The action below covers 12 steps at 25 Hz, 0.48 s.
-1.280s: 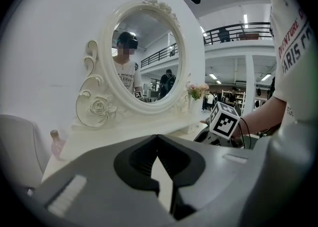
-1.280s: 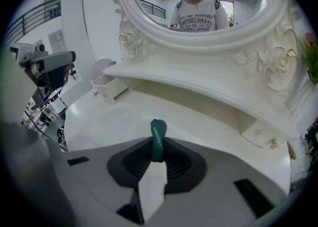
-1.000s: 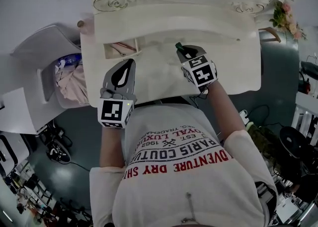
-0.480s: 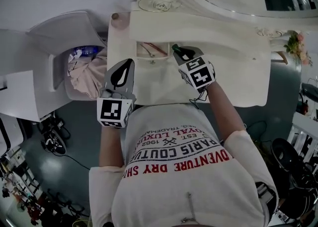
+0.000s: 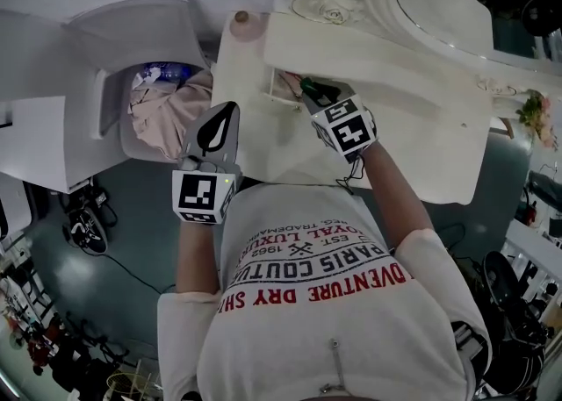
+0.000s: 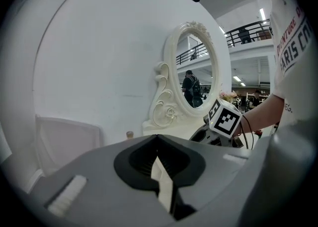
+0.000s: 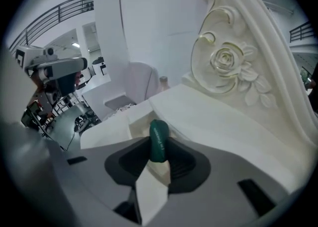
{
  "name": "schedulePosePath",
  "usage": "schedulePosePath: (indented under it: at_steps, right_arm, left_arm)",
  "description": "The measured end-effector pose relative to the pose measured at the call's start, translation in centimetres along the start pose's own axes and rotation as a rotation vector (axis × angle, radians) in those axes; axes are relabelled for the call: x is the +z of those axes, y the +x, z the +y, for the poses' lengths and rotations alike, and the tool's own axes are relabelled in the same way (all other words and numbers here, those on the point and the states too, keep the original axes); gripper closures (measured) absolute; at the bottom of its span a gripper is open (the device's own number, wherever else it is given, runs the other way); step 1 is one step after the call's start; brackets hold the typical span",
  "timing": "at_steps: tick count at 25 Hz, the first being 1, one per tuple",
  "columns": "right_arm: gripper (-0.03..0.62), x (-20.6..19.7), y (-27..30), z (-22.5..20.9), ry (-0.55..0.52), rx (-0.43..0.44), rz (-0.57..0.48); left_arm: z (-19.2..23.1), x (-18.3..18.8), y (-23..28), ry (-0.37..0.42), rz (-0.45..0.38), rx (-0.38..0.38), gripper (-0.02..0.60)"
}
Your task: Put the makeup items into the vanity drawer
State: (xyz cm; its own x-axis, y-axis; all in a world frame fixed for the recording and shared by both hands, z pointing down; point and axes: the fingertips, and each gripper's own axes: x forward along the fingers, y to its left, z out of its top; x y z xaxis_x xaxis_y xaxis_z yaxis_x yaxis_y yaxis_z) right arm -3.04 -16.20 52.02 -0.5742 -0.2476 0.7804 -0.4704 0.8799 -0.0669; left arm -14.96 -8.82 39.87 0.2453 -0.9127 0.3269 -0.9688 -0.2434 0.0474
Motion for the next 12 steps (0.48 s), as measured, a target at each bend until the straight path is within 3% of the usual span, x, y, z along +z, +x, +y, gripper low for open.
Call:
schedulePosePath:
  at_steps: [5,7,12]
  right_arm:
    - [0.461,0.1,1.3,1.0,0.011,0.043,0.020]
    - [0.393,0.1,1.6,1.4,0.022,0.059,0.027]
    - [0.384,0.0,1.3,1.3,0.034,0.042,0.030]
  left_arm:
    - [1.3,-0.5,-0.7,-0.013,0.002,0.024,0.571]
    - [1.5,-0.6,-0.9,-0.013,0.002,0.026,0.571]
    - [1.7,-0.8,-1.1,-0.015,0.002,0.025,0.571]
